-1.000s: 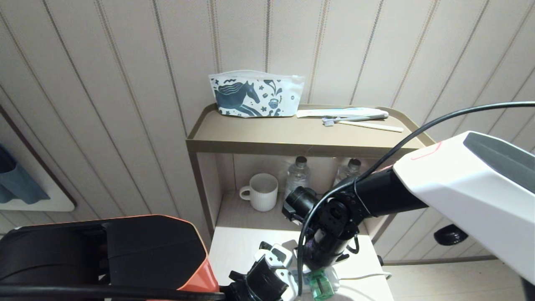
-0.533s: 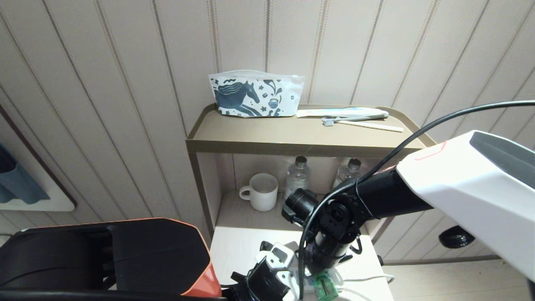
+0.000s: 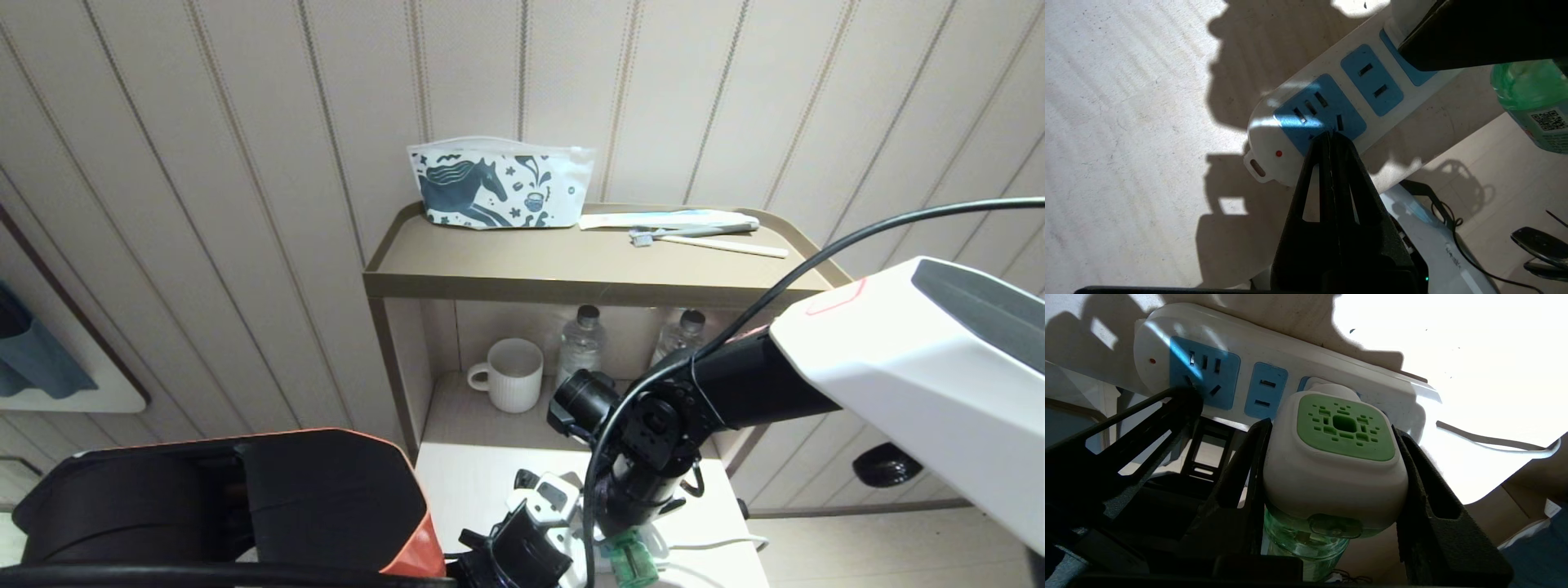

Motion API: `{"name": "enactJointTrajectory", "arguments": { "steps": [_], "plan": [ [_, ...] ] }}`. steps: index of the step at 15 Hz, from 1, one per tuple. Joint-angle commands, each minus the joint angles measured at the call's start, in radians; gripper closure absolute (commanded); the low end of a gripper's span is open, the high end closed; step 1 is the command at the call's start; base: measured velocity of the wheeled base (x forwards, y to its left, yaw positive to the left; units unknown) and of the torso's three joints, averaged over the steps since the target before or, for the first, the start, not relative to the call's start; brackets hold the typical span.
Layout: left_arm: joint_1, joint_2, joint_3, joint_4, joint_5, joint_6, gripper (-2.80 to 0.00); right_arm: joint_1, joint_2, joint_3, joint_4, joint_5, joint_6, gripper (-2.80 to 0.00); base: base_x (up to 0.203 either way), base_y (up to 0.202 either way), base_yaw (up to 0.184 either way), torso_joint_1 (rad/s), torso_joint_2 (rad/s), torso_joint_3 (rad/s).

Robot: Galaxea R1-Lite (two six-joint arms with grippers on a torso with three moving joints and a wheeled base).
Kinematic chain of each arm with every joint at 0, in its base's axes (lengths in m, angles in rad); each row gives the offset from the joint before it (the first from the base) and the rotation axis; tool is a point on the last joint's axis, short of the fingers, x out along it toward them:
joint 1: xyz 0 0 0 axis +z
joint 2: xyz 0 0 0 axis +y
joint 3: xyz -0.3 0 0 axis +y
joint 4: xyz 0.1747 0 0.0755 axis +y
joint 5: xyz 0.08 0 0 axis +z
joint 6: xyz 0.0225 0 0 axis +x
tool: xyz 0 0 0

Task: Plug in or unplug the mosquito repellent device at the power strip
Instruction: Hold the socket with your left hand and unplug it with your right hand

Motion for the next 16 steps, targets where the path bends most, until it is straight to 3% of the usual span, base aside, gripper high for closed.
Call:
{"name": "enactJointTrajectory", "arguments": {
  "steps": [1, 9, 16],
  "plan": [
    [0.002, 0.024, -0.006, -0.013, 0.001, -0.001, 0.00, 0.000, 0.002, 0.000, 0.003, -0.001, 0.001, 0.00, 0.000, 0.000, 0.000, 0.000, 0.00, 0.000],
    [0.001, 0.046, -0.001, -0.042, 0.035, 0.055, 0.00, 0.001, -0.023, -0.004, 0.004, -0.002, -0.001, 0.00, 0.000, 0.000, 0.000, 0.000, 0.00, 0.000],
    [0.001, 0.060, -0.008, -0.051, 0.036, 0.068, 0.00, 0.008, -0.063, -0.002, 0.006, -0.004, -0.002, 0.00, 0.000, 0.000, 0.000, 0.000, 0.00, 0.000]
  ]
}}
